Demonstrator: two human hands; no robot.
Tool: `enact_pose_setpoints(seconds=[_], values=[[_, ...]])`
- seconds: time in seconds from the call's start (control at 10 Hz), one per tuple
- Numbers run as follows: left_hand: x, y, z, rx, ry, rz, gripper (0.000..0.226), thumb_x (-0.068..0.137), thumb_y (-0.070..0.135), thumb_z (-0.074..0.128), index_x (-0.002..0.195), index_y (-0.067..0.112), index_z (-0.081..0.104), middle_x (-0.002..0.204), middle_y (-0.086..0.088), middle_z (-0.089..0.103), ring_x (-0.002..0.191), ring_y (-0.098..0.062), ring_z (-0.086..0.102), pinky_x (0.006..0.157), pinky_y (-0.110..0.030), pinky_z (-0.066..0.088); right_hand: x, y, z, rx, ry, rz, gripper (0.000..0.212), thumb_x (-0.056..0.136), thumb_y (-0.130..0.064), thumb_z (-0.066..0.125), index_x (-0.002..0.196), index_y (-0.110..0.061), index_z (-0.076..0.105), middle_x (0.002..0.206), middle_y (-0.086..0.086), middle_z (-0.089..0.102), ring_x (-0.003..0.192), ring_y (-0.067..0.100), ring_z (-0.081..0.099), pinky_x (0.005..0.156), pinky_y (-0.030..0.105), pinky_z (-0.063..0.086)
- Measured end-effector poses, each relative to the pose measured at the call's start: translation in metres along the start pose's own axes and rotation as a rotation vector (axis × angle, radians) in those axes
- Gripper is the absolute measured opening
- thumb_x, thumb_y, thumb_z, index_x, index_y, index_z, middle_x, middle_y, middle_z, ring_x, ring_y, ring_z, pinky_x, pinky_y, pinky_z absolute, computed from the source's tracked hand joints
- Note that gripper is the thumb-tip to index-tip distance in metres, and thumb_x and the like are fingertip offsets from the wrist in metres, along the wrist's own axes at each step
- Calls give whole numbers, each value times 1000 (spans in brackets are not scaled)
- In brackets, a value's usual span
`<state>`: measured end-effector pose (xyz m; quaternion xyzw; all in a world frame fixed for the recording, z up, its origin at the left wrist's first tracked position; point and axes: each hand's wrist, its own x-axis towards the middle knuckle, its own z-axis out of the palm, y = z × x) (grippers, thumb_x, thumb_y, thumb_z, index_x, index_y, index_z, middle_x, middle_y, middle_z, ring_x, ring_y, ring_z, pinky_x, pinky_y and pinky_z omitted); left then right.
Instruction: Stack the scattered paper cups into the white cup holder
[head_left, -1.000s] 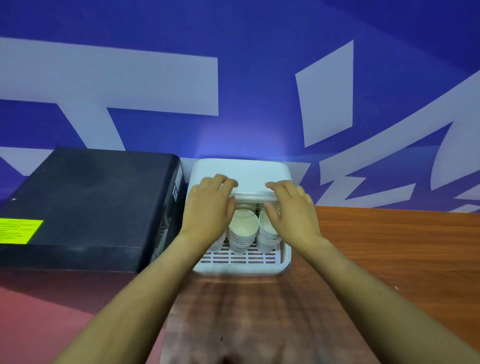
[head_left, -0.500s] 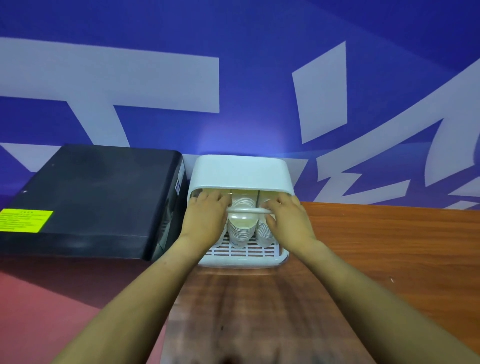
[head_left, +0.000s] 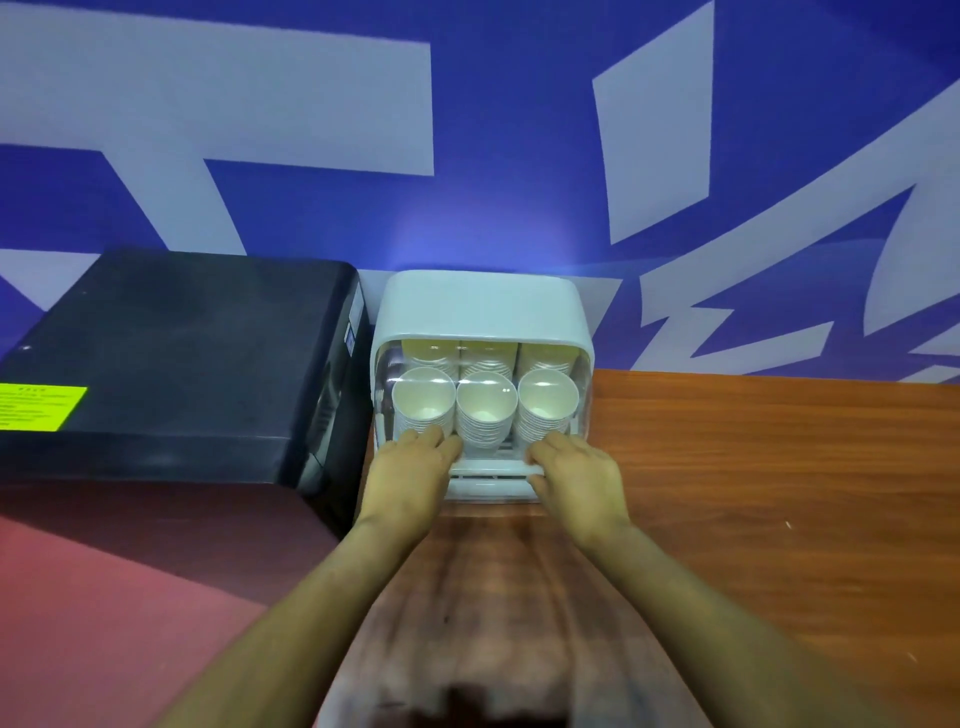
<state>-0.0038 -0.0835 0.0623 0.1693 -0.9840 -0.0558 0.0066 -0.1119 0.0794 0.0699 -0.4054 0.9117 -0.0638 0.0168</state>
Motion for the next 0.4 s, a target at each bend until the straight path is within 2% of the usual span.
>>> enact_pose_setpoints(seconds=[0.1, 0.2, 0.3, 0.4], values=[[-4, 2, 11, 46, -49, 29, 39, 57, 12, 84, 89, 23, 64, 81, 4, 59, 70, -21, 59, 52, -30, 35, -5, 0, 17, -22, 14, 12, 40, 38, -18, 91, 67, -25, 64, 64, -9, 60, 56, 15, 59, 45, 21, 43], [-9, 2, 24, 49, -48, 5, 36, 64, 10, 80, 95, 23, 65, 86, 3, 60, 76, -21, 60, 57, -33, 43, -6, -1, 33, -28, 0, 45, 40, 37, -16, 91, 66, -24, 64, 63, -7, 60, 54, 16, 60, 43, 22, 43], [-11, 3, 26, 22, -38, 7, 31, 89, 15, 55, 119, 23, 54, 113, 2, 55, 103, -23, 55, 79, -35, 43, -6, -3, 35, 22, 4, 31, 29, 56, -17, 86, 78, -20, 67, 76, -4, 63, 69, 20, 64, 53, 26, 46], [-12, 5, 15, 8, -125, -9, 33, 94, 24, 46, 127, 23, 48, 123, 2, 54, 113, -23, 52, 88, -35, 41, -11, -5, 26, 41, -150, 89, 25, 89, -30, 58, 113, -22, 59, 112, -4, 60, 105, 20, 58, 80, 30, 45]])
